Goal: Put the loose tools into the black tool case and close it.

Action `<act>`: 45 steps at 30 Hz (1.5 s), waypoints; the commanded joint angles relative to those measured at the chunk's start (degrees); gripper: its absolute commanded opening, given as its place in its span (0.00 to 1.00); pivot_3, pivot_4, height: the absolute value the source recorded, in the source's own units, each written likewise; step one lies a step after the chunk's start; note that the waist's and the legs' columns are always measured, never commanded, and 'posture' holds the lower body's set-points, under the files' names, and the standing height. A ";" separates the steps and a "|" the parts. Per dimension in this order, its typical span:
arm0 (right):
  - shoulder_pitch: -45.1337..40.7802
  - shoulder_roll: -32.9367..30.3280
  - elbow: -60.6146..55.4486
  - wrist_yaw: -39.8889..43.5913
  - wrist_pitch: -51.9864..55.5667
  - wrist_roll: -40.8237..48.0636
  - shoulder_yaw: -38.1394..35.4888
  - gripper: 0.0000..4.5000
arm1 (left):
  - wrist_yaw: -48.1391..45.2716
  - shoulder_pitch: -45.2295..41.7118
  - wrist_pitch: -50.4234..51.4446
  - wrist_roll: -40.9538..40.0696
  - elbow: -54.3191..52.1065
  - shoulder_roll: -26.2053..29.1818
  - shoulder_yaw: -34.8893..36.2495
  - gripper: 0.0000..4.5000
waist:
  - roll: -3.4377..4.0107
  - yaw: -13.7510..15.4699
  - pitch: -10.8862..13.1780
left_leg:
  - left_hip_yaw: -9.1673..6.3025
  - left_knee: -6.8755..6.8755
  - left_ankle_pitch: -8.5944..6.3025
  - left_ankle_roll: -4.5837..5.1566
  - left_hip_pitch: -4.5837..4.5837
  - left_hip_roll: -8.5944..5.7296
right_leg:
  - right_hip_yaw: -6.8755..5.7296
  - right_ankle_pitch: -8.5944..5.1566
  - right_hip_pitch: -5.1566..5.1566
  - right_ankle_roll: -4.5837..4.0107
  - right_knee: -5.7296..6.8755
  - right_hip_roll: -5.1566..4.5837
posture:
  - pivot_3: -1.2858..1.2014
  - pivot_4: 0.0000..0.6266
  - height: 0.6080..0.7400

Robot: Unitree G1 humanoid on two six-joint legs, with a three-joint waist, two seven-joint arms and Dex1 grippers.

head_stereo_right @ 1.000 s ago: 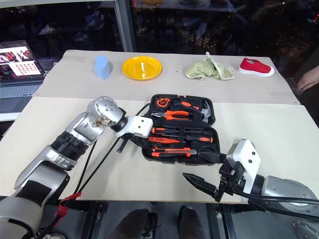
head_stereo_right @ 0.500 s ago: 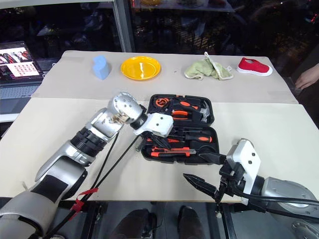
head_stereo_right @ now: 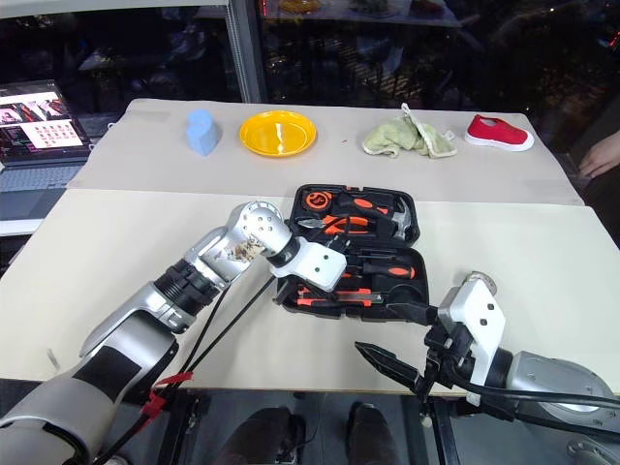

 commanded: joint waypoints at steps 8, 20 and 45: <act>-0.20 0.00 -1.23 0.27 -1.07 1.56 -0.79 1.00 | -1.33 0.39 2.82 -1.29 1.90 -1.11 1.37 0.01 | -0.01 -0.08 0.00 | -0.01 0.00 -0.14 0.24 0.24 0.00 | 0.01 -0.01 0.29 0.03 -0.01 0.27 | 0.52 0.24 1.00; -1.09 0.18 -0.66 0.12 -1.14 1.10 0.29 1.00 | -1.84 -2.57 8.12 -5.74 2.05 -2.22 5.55 0.01 | -0.01 -0.24 0.01 | -0.03 -0.01 -0.17 0.25 0.30 0.00 | 0.02 -0.05 0.37 0.08 -0.09 0.29 | 0.52 0.24 1.00; 0.38 0.00 -1.69 -1.07 -1.05 2.52 -0.56 1.00 | 4.77 0.72 -1.78 1.14 14.03 -6.10 2.49 0.01 | -0.01 -0.15 0.01 | -0.07 -0.03 -0.29 0.42 0.55 0.03 | -0.02 0.01 0.79 0.20 -0.47 -0.05 | 0.52 0.24 1.00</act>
